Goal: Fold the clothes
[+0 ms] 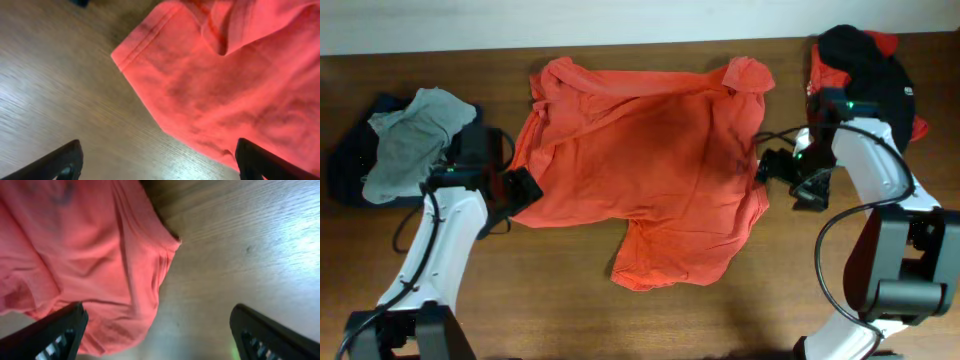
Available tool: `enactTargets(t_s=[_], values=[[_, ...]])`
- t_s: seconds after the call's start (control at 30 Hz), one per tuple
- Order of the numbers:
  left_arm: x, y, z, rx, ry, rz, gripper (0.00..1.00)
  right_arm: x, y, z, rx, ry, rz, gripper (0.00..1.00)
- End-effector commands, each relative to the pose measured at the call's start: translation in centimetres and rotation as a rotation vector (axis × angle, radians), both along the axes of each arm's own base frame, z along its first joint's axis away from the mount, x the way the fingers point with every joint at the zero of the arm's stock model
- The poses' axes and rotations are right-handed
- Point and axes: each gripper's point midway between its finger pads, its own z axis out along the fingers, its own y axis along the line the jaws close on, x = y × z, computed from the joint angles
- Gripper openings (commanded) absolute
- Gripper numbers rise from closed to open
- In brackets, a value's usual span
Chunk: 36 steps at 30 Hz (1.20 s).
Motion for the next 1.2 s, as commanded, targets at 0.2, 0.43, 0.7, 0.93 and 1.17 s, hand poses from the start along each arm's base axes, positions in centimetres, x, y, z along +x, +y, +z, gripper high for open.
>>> enactTargets(t_s=[0.2,0.43,0.7,0.93,1.17], values=[[-0.7,0.8,-4.0,-0.023,-0.078,0.215,0.89,-0.3,0.4,0.3,0.022,-0.034,-0.023,0.88],[-0.8,1.0,-6.1,-0.021,-0.068,0.261,0.83,-0.2,0.4,0.1,0.022,-0.041,-0.022,0.88],[-0.1,1.5,-9.2,0.002,-0.042,0.307,0.77,-0.5,0.4,-0.1,0.022,-0.031,-0.021,0.87],[1.3,2.4,-10.0,0.046,-0.087,0.321,0.52,-0.6,0.4,-0.1,0.023,-0.034,-0.005,0.86],[1.6,1.6,-10.1,0.001,-0.088,0.299,0.01,-1.0,-0.4,-0.3,-0.024,-0.015,-0.003,0.77]])
